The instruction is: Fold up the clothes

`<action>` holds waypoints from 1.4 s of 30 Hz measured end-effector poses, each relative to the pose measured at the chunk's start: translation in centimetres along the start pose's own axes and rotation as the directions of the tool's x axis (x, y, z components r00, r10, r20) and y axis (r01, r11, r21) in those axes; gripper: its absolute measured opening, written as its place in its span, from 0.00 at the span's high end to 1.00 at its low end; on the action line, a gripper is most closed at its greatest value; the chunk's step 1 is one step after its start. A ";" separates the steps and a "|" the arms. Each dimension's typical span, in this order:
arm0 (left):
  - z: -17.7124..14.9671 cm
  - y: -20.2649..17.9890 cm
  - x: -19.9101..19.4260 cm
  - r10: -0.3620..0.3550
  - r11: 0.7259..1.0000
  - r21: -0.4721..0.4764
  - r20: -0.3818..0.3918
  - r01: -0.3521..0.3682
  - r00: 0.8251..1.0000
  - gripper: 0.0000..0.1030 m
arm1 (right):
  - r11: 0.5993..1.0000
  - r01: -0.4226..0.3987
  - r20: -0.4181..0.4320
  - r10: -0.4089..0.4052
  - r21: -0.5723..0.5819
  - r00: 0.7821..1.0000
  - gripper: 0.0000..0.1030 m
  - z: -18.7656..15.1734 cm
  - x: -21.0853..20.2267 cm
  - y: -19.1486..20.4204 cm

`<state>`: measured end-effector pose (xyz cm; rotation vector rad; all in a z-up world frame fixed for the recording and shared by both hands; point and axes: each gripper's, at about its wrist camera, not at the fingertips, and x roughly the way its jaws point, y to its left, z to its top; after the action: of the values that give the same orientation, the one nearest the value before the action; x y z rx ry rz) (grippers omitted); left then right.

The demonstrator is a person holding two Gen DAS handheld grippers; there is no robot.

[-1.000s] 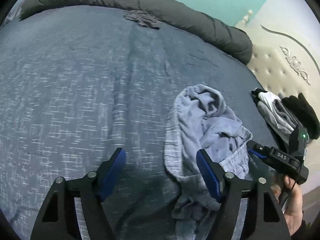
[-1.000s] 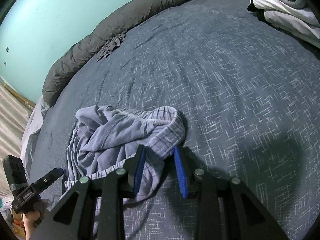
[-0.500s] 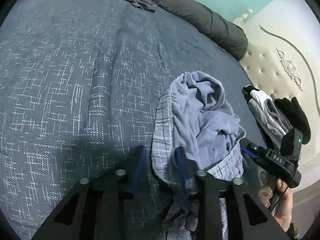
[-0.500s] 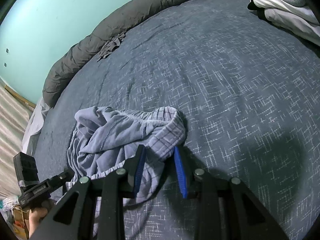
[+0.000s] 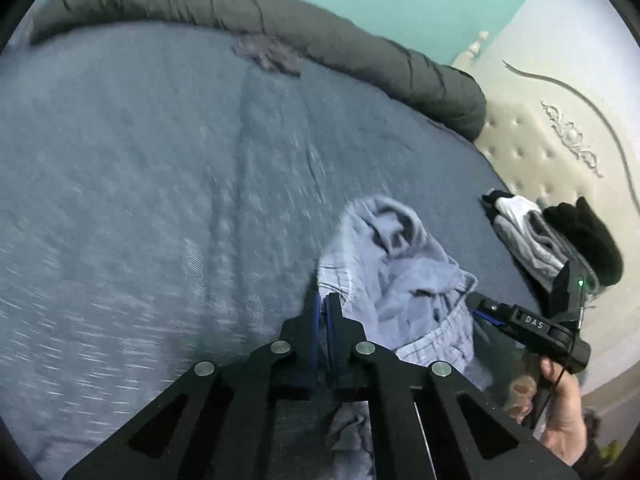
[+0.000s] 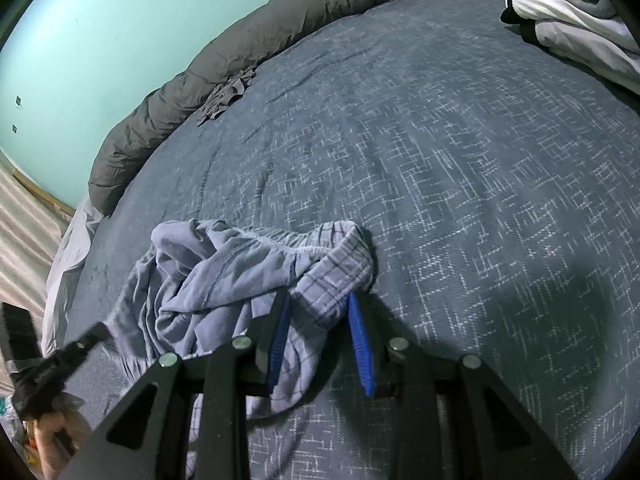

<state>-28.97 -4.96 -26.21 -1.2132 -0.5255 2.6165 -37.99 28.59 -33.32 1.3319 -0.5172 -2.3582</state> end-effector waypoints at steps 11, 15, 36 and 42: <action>-0.2 2.5 -0.5 0.148 0.988 -0.034 -0.041 -0.149 0.988 0.97 | 1.000 0.004 0.015 -0.004 -0.005 1.000 0.71 0.5 -0.3 0.2; -0.1 3.2 0.0 0.145 0.987 -0.063 -0.042 -0.148 0.989 0.94 | 1.000 0.014 0.021 -0.014 0.013 1.000 0.71 1.0 -0.1 -0.4; -1.2 2.6 3.4 0.103 0.994 0.036 -0.125 -0.099 0.987 0.67 | 1.000 0.000 0.004 0.000 -0.010 1.000 0.70 1.0 1.3 -0.2; -0.8 1.8 2.9 0.083 0.995 0.066 -0.096 -0.077 0.992 0.92 | 1.000 -0.019 0.032 0.020 -0.019 0.999 0.72 1.9 1.7 -0.5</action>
<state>-30.28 -5.49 -29.40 -1.3613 -0.3821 2.6002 -40.53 28.43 -33.82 1.2772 -0.5138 -2.3661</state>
